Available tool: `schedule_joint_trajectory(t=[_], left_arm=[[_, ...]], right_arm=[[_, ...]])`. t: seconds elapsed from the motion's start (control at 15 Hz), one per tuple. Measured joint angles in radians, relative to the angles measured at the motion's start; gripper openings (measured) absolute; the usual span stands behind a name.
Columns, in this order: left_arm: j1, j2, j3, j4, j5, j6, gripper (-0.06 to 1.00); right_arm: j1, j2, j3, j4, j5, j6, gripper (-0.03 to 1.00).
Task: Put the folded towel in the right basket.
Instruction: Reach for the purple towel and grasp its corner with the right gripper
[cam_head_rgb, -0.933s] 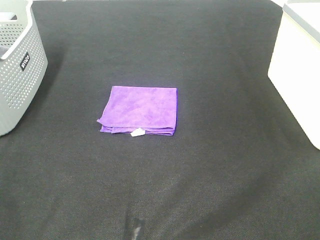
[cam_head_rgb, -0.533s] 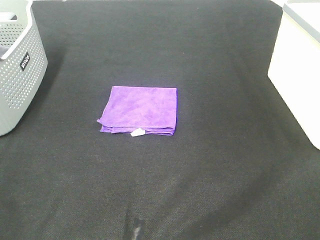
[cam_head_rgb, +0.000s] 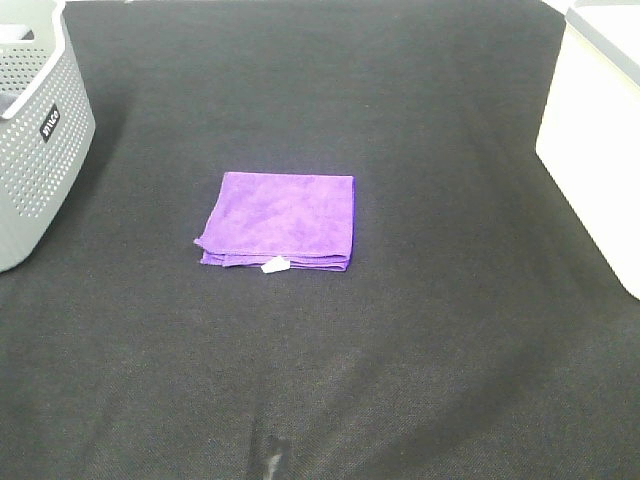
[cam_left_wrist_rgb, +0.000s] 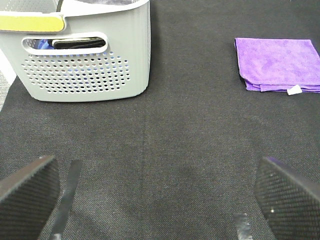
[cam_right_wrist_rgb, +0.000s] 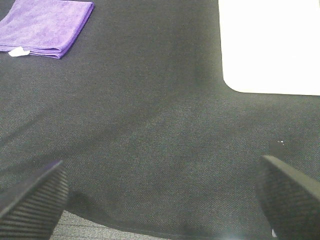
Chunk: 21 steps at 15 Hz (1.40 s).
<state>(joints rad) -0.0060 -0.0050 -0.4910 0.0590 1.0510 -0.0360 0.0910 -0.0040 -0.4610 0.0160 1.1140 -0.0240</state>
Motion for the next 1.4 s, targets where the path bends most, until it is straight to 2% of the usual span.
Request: schedule_joint_trajectory(t=[1.4], left_arm=[[0.000,0.000,0.000,0.000,0.000,0.000,0.99]], right_arm=[[0.000,0.000,0.000,0.000,0.000,0.000,0.96]])
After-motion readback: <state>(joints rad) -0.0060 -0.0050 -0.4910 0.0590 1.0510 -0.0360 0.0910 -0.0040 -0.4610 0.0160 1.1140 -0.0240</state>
